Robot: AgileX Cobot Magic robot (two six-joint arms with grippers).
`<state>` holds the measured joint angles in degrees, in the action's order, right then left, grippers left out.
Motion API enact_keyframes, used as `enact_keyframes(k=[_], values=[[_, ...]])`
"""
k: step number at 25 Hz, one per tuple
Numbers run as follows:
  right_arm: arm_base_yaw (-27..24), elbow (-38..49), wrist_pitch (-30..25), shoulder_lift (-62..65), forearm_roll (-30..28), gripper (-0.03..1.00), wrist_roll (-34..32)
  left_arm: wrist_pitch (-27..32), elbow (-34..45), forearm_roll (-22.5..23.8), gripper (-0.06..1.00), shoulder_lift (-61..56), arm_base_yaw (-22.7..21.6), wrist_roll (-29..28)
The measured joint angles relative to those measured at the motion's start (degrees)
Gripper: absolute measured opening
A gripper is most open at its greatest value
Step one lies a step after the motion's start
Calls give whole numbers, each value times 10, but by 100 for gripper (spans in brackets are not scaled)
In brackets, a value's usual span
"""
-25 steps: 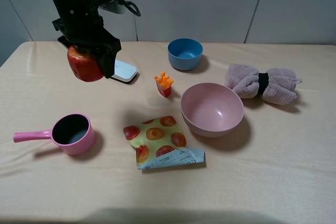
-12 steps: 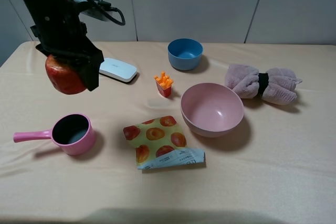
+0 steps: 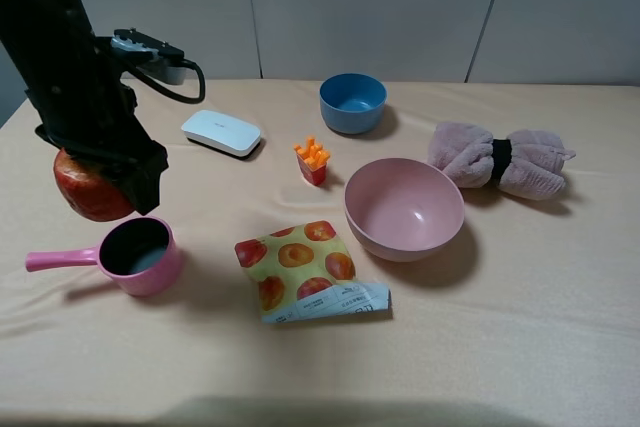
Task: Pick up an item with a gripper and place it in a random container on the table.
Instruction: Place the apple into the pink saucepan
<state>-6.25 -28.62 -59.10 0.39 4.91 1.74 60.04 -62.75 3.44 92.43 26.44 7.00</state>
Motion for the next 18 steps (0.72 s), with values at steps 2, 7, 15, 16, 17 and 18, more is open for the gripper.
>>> enact_keyframes(k=[2, 7, 15, 16, 17, 18], values=[[0, 0, 0, 0, 0, 69, 0, -19, 11, 4, 70, 0, 0, 0], [0, 0, 0, 0, 0, 69, 0, -61, 45, 12, 70, 0, 0, 0], [0, 0, 0, 0, 0, 69, 0, -107, 86, 16, 70, 0, 0, -1], [0, 0, 0, 0, 0, 69, 0, -112, 91, 16, 70, 0, 0, -1], [0, 0, 0, 0, 0, 69, 0, -119, 95, 16, 70, 0, 0, -2], [0, 0, 0, 0, 0, 69, 0, -125, 100, 16, 70, 0, 0, -2]])
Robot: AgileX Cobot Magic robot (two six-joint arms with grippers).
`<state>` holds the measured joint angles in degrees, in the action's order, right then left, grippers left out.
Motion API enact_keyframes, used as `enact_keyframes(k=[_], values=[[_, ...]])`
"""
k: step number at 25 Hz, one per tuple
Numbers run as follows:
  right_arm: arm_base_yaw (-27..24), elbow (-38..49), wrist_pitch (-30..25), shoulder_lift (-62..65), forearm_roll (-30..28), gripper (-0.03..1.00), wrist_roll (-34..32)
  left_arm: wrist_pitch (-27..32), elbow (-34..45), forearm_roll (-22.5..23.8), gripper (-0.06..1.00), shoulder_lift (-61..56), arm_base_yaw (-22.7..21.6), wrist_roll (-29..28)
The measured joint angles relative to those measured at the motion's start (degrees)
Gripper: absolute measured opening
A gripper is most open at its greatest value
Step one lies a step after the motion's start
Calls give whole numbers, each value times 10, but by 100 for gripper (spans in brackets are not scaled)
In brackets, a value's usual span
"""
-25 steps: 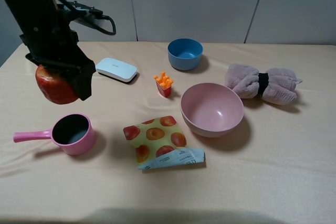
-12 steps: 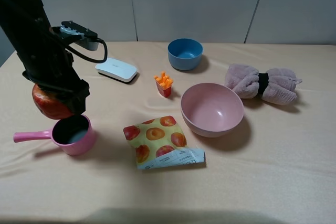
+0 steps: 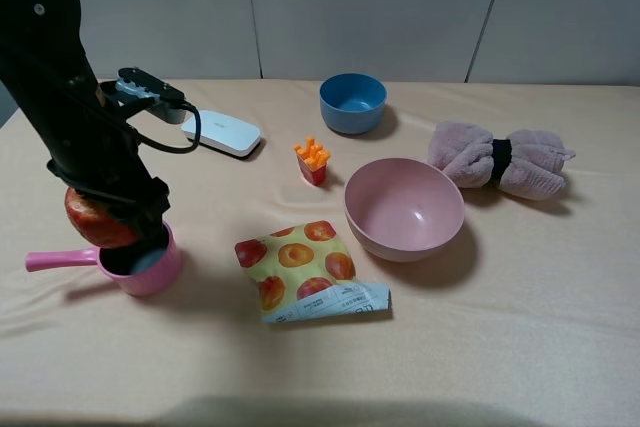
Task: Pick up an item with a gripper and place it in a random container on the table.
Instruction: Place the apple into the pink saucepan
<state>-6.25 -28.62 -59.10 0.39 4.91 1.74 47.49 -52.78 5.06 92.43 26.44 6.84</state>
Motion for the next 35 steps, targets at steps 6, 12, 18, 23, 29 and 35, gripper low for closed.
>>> enact_keyframes(k=[6, 12, 18, 23, 29, 35], values=[[0, 0, 0, 0, 0, 69, 0, -28, 12, 2, 70, 1, 0, 0], [0, 0, 0, 0, 0, 69, 0, -35, 12, 3, 70, 33, 0, -7], [0, 0, 0, 0, 0, 69, 0, -38, 12, 10, 70, 38, 0, -14], [0, 0, 0, 0, 0, 69, 0, -38, 12, 14, 70, 39, 0, -14], [0, 0, 0, 0, 0, 69, 0, -38, 12, 15, 78, 39, 0, -14], [0, 0, 0, 0, 0, 69, 0, -38, 12, 15, 97, 39, 0, -19]])
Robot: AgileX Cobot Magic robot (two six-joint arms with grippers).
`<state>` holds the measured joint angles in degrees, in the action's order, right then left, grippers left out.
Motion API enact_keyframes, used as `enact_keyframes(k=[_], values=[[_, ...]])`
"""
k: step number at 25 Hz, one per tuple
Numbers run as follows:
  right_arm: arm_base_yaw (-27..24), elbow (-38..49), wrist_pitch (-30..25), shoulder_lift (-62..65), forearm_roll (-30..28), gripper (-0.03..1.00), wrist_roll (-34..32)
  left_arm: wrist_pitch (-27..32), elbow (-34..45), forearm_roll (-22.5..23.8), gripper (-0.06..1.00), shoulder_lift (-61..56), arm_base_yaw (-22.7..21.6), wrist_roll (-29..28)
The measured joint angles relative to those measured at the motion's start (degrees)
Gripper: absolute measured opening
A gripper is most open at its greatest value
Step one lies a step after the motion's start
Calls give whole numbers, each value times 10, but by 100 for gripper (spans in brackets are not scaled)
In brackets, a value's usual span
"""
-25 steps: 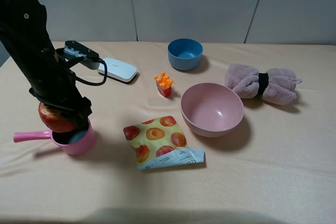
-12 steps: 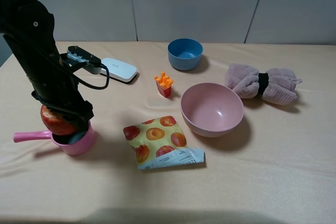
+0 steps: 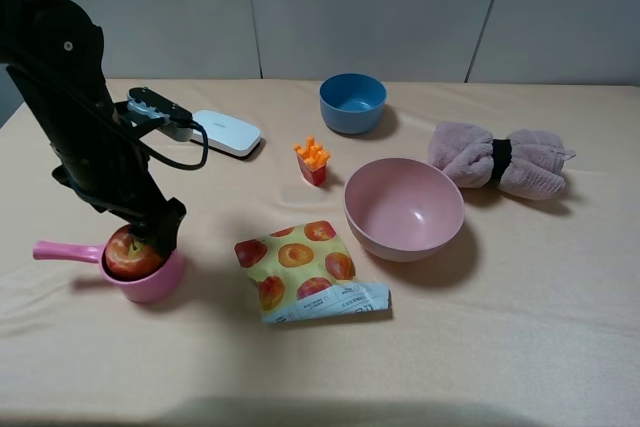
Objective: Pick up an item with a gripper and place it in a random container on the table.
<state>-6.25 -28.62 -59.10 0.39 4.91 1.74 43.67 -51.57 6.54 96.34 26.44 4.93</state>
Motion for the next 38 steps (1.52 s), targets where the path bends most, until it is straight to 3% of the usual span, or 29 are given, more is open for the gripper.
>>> enact_keyframes(k=[9, 21, 29, 38], values=[[0, 0, 0, 0, 0, 69, 0, 21, -20, -2, 99, 0, 0, 0], [0, 0, 0, 0, 0, 69, 0, 172, -101, -28, 99, -22, 0, -6], [0, 0, 0, 0, 0, 69, 0, 232, -103, -43, 99, -153, 0, -43], [0, 0, 0, 0, 0, 69, 0, 240, -103, -43, 99, -324, 0, -44]])
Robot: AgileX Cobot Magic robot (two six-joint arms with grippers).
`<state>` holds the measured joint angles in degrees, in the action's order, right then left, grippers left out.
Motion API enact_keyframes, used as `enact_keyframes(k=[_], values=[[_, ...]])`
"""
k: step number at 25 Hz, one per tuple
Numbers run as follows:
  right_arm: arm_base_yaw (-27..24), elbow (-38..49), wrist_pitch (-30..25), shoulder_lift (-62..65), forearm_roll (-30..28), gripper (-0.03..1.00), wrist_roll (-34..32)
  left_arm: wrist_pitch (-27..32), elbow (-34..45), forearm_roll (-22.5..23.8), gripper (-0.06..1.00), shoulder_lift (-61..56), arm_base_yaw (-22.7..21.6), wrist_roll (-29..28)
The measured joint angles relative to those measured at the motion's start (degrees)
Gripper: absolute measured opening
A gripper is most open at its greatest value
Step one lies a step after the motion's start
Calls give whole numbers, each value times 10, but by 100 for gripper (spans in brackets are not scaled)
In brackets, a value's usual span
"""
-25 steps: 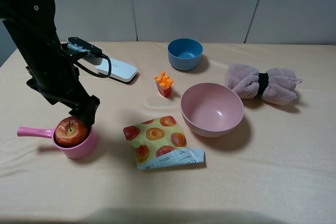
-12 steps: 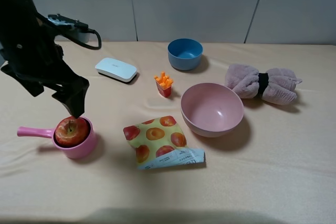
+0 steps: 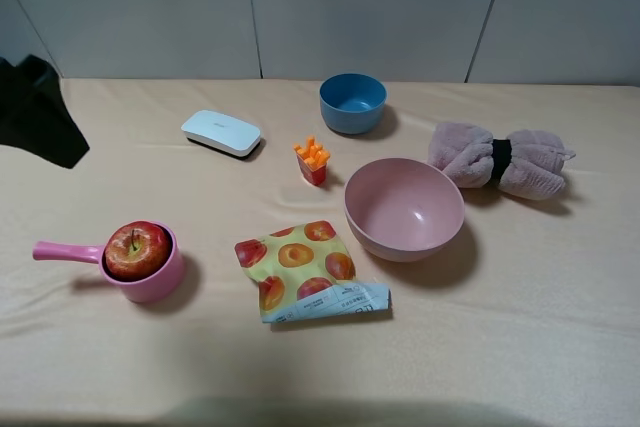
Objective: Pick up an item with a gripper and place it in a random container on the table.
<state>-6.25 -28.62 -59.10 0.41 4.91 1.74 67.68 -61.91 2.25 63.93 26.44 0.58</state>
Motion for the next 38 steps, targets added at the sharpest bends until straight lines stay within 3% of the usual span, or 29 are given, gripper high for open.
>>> enact_keyframes(k=[8, 15, 27, 38], values=[[0, 0, 0, 0, 0, 69, 0, 1, 6, -11, 99, -115, 0, 43], [0, 0, 0, 0, 0, 69, 0, 1, 91, -23, 99, -216, -8, 43], [0, 0, 0, 0, 0, 69, 0, -2, 219, -31, 99, -431, -144, 44], [0, 0, 0, 0, 0, 69, 0, -54, 318, -64, 99, -596, -249, 44]])
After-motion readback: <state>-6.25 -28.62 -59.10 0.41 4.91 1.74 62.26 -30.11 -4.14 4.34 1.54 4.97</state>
